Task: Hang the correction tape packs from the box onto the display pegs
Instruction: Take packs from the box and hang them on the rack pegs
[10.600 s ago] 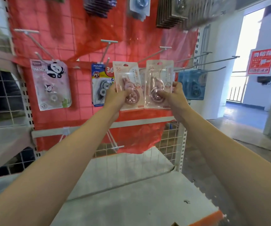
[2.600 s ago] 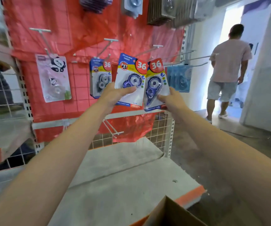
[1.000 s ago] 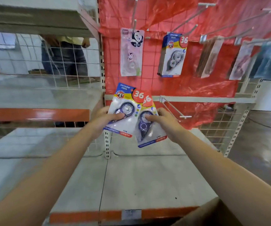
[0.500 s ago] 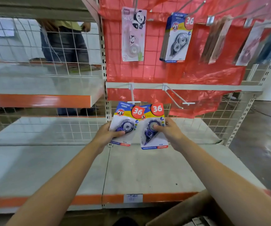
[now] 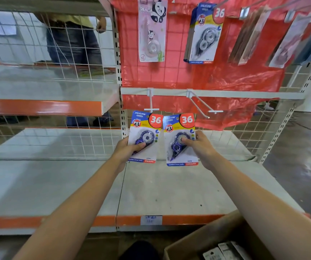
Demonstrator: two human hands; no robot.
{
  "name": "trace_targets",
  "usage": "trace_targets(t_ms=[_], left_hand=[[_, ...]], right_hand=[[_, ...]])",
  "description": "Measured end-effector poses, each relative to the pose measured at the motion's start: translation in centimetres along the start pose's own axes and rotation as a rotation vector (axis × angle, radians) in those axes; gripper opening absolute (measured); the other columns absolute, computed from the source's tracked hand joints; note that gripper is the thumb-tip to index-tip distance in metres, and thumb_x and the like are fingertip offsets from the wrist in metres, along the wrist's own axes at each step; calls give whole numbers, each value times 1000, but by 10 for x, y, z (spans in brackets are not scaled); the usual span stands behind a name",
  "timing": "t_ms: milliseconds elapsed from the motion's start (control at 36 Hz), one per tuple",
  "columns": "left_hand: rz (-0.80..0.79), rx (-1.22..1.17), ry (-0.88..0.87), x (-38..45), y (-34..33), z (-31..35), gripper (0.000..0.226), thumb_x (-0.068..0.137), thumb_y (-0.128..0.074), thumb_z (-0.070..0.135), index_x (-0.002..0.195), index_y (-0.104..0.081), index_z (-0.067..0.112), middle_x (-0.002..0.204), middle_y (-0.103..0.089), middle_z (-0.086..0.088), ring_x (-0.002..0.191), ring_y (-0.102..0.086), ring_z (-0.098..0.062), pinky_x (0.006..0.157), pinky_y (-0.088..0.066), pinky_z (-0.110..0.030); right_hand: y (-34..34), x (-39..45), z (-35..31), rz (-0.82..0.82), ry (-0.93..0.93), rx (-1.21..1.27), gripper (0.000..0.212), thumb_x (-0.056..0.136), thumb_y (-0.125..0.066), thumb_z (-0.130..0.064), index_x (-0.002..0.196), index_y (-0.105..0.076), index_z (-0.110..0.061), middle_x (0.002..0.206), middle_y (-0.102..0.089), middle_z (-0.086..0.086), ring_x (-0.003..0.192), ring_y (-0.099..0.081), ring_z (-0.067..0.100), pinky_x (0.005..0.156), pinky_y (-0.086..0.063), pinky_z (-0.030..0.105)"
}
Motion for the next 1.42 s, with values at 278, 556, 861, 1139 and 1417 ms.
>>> trace_targets(t_ms=[278,556,861,1139,1417], left_hand=[[62,70,-26,7,0,6,39,80,-74,10,117,-62,9,107,-70,-9,87,-68,-22,69,-55,-30],[53,36,-42,11,-9,9,35,82,-73,11,114,-62,10,111,-70,-8,96,-68,-25,84,-56,-40],[67,65,29,10,-7,-20,36,80,-75,15,114,-63,11,111,-70,-9,97,-68,-27,87,-55,-41],[-35,131,-48,3,-11,-9,33,82,-72,8,112,-60,15,106,-68,-6,88,-65,-17,70,-52,-24],[-3,-8,-39,7,-9,-5,29,83,-72,12,110,-62,14,106,-70,-5,90,-68,-20,77,-56,-33]], right_hand=[[-29,-10,-16,-161,35,81,31,88,-63,-1,116,-50,1,105,-65,13,93,-64,25,85,-53,38],[-41,-11,-1,-160,-9,129,31,90,-63,-6,119,-52,-1,108,-67,13,93,-65,25,73,-55,31],[-36,-15,5,-131,-56,128,28,91,-62,-7,116,-50,-6,109,-65,11,86,-66,19,63,-53,27],[-35,-20,-4,-150,-25,156,24,91,-62,-7,112,-51,-10,105,-65,9,85,-65,18,62,-53,24],[-37,-23,-11,-143,-26,190,15,91,-61,-5,100,-51,-14,90,-65,0,76,-64,12,51,-51,15]])
Point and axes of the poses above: each hand's wrist, its own x-axis towards the middle knuckle, its own y-axis out of the back of the hand, z = x × y, the point moved 10 cm from there along x, towards the middle knuckle
